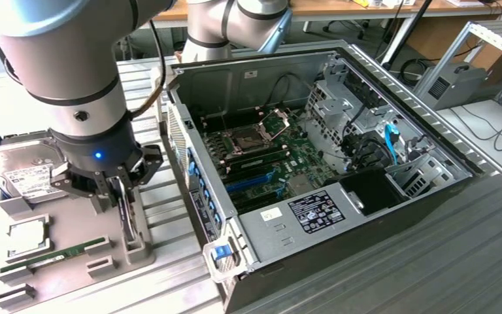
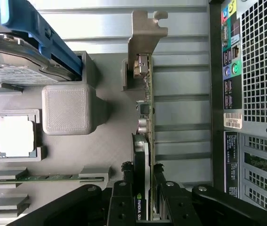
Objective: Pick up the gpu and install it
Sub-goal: 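Pick up the gpu and move the gpu toward the slot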
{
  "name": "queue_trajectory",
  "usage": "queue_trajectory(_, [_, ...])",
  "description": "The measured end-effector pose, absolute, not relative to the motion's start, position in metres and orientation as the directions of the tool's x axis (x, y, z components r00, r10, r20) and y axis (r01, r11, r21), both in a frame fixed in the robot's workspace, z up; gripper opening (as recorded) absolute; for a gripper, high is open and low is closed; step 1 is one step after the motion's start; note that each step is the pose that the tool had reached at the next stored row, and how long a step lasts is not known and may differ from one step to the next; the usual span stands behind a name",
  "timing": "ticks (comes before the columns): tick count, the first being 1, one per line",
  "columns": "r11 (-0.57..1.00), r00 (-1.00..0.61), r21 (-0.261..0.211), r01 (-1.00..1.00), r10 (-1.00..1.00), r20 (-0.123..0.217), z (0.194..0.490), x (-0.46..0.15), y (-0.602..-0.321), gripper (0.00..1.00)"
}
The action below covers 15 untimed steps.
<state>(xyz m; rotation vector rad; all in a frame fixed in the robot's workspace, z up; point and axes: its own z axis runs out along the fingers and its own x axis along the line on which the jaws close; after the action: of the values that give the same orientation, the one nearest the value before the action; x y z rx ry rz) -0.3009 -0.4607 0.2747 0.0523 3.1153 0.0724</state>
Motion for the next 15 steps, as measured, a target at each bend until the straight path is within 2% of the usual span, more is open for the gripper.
queue_trajectory(15, [0.998,-0.999,0.047,0.033,0.034,-0.025,0.336,-0.301,-0.461,0.27])
